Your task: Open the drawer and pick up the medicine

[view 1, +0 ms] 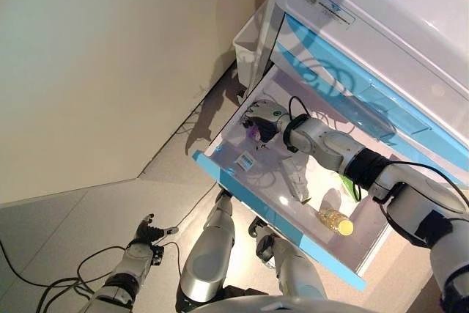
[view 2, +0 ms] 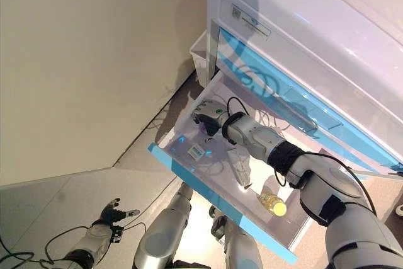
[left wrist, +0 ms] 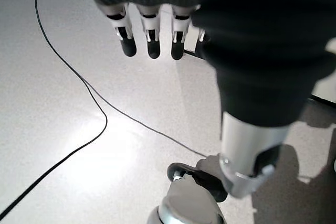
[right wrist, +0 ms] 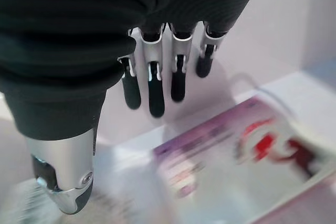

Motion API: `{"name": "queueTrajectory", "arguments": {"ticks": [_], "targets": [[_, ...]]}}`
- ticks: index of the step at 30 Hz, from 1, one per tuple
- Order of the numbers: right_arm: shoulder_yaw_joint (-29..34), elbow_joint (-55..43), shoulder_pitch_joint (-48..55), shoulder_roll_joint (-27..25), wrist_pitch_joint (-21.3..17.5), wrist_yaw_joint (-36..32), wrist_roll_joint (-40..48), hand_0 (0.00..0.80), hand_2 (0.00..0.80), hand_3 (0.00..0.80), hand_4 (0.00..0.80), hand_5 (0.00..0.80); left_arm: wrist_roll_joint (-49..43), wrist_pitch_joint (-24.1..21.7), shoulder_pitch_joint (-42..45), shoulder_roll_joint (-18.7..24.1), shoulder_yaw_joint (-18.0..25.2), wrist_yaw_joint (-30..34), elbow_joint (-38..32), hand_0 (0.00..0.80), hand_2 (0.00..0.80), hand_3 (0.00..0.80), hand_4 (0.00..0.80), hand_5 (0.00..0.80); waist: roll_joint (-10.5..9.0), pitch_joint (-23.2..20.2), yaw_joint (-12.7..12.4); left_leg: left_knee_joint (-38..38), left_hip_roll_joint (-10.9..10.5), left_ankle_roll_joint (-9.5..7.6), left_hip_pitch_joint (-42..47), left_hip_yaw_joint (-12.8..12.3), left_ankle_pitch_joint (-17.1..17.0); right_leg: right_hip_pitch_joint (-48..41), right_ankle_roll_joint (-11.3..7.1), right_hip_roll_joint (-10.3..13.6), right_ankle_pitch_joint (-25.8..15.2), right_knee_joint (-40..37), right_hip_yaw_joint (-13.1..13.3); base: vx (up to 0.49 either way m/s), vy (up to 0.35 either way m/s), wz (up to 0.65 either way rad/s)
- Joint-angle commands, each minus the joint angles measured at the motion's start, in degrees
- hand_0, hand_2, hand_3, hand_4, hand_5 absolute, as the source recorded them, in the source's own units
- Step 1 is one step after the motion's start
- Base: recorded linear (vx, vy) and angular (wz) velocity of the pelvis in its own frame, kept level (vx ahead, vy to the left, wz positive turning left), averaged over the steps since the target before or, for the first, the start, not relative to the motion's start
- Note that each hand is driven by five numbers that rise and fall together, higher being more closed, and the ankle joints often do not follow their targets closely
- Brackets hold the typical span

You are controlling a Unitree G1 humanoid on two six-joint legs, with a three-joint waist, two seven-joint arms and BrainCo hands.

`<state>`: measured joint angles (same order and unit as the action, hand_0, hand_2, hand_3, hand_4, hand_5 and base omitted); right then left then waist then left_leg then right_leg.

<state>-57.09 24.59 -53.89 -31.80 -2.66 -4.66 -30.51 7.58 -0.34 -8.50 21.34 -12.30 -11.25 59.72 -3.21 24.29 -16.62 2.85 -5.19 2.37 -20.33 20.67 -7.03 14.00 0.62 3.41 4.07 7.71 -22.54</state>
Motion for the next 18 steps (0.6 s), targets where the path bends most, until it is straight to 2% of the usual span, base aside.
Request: {"name": "queueTrajectory", "arguments": {"ticks": [1, 18], "targets": [[-1.6, -5.7, 1.3, 1.3, -2.6, -1.0, 4.1, 0.0, 0.0, 0.0, 0.0, 0.0, -0.3, 0.2, 1.6, 1.0, -0.4, 0.0, 1.2, 0.0, 0.0, 0.0, 0.0, 0.0, -2.38, -2.1, 0.1, -1.7, -1.5, -0.85, -0.7, -2.4, -1.3, 0.3, -5.03, 5.2, -3.5, 1.8, 0.4, 0.0, 0.0, 0.0], [2.2, -12.5, 1.2, -9.0, -2.5, -0.7, 3.6, 0.0, 0.0, 0.0, 0.0, 0.0, -0.3, 0.6, 2.0, 1.1, 0.4, 0.4, 0.6, 0.0, 0.0, 0.0, 0.0, 0.0, -2.47, -2.4, 2.7, -1.8, -0.7, -0.94, 0.0, -3.9, -0.9, 0.6, -5.16, 4.8, -4.4, 1.0, 2.7, -0.008, 0.002, -0.06]]}}
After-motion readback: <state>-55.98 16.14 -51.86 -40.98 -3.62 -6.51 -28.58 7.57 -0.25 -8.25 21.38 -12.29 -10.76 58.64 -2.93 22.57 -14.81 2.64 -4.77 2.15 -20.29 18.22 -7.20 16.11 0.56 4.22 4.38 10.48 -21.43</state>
